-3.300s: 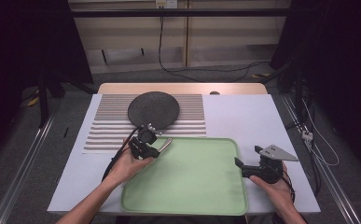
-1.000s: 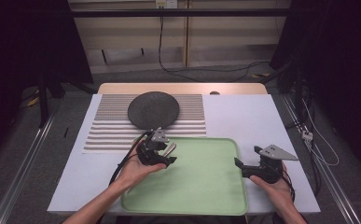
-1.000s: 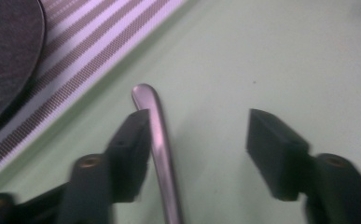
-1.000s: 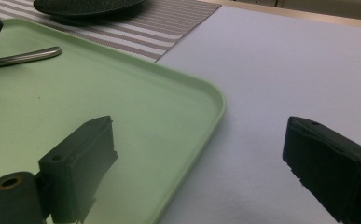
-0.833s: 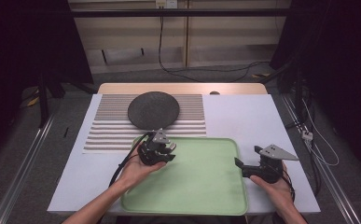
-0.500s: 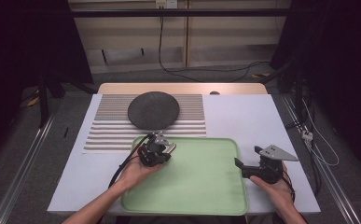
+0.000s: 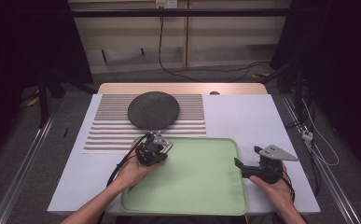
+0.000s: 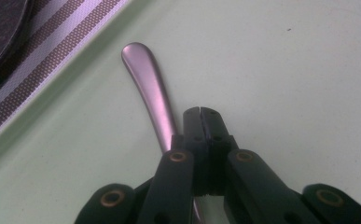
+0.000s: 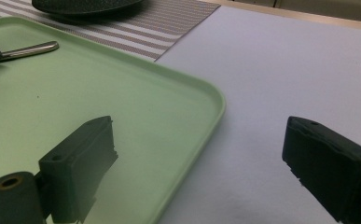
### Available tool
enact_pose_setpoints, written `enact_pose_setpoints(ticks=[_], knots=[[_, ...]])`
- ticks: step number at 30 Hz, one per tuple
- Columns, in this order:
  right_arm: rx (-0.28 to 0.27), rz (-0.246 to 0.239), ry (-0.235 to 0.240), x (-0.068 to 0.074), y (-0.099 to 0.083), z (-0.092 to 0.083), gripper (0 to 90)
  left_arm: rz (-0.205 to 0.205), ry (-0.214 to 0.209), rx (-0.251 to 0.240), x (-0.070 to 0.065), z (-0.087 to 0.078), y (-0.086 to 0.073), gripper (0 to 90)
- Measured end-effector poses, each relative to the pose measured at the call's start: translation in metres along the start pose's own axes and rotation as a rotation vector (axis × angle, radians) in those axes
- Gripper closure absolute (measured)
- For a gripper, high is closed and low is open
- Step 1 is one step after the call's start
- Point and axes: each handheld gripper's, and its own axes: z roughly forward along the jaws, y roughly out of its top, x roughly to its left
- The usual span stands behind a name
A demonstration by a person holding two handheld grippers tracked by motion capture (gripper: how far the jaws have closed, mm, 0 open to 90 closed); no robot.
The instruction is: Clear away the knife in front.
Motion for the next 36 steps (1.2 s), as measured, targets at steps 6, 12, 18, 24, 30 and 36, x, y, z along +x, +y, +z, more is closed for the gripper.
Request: enact_pose_setpoints(ticks=[6,12,18,24,30,36], knots=[[0.0,0.002,-0.002,0.0,0.0,0.0,9.5,-0.003,0.015,0.006,0.002,-0.001,-0.001,90.0],[-0.001,0.002,-0.001,0.0,0.0,0.0,9.6,-0.022,0.024,0.013,0.008,-0.004,-0.004,90.0],[0.001,0.002,-0.001,0.0,0.0,0.0,9.5,-0.048,0.043,0.008,0.011,-0.005,-0.006,90.0],[0.0,0.003,-0.001,0.0,0.0,0.0,9.6,-0.047,0.049,0.017,0.012,-0.005,-0.006,90.0],[-0.001,0.004,0.0,0.0,0.0,0.0,9.4,-0.041,0.064,0.029,0.012,-0.006,-0.006,90.0],[0.0,0.002,0.0,0.0,0.0,0.0,9.4,-0.044,0.067,0.031,0.014,-0.006,-0.006,90.0]])
